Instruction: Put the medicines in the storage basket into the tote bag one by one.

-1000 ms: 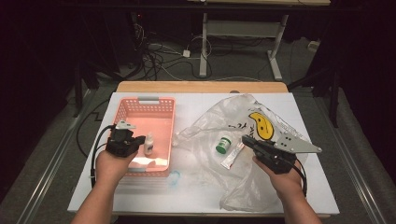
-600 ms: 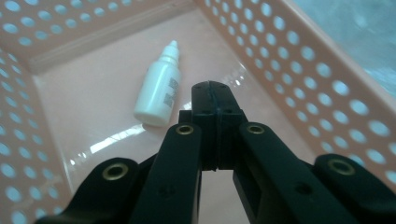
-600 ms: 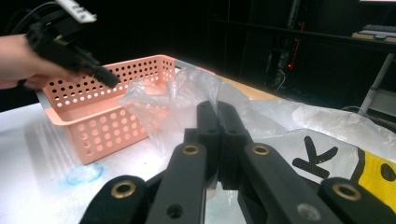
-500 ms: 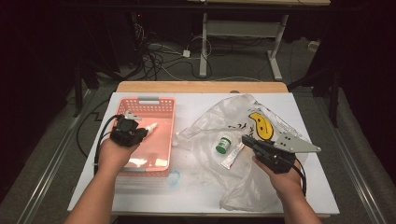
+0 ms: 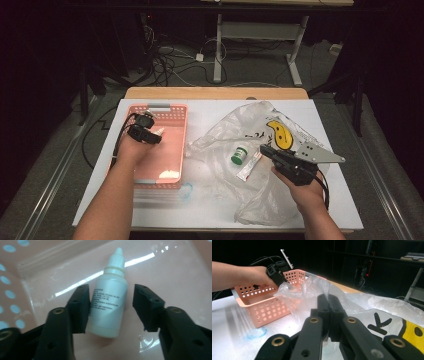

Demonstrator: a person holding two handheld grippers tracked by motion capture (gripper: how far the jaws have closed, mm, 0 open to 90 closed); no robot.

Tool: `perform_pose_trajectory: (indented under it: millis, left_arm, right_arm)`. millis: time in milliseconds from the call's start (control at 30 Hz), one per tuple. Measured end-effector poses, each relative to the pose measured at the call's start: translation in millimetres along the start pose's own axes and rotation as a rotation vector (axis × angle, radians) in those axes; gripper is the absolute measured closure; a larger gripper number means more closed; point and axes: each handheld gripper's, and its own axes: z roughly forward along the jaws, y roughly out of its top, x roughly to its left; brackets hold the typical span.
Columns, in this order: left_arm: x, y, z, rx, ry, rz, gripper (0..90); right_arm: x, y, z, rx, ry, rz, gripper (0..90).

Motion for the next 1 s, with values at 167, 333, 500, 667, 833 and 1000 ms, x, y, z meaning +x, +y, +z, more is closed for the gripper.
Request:
perform_pose_trajectory:
  millis: [167, 333, 500, 667, 833, 1000]
  left_arm:
    - [-0.5, -0.6, 2.4, 0.014, -0.031, -0.018, 57.5]
    - [-5.1, -1.3, -7.9, -0.014, -0.071, -0.035, 58.2]
    - [-17.1, -9.6, -24.8, -0.069, -0.129, -0.043, 58.2]
    - [-29.9, -21.2, -36.5, -0.085, -0.144, -0.023, 58.2]
    - [-39.4, -31.2, -51.6, -0.111, -0.137, -0.001, 58.1]
    - [-48.9, -42.2, -68.0, -0.149, -0.14, 0.023, 58.1]
  right_arm:
    - [1.1, 0.5, 0.0, 0.0, 0.002, -0.006, 90.0]
    - [1.2, 1.2, -0.6, -0.002, -0.001, -0.002, 90.0]
    - [1.7, 1.2, -0.1, 0.0, 0.002, -0.005, 90.0]
    - [1.7, 1.4, -0.1, -0.001, 0.001, -0.007, 90.0]
    - [2.3, 1.9, -0.6, -0.004, 0.001, -0.011, 90.0]
    - [2.2, 2.6, -1.3, -0.006, 0.0, -0.007, 90.0]
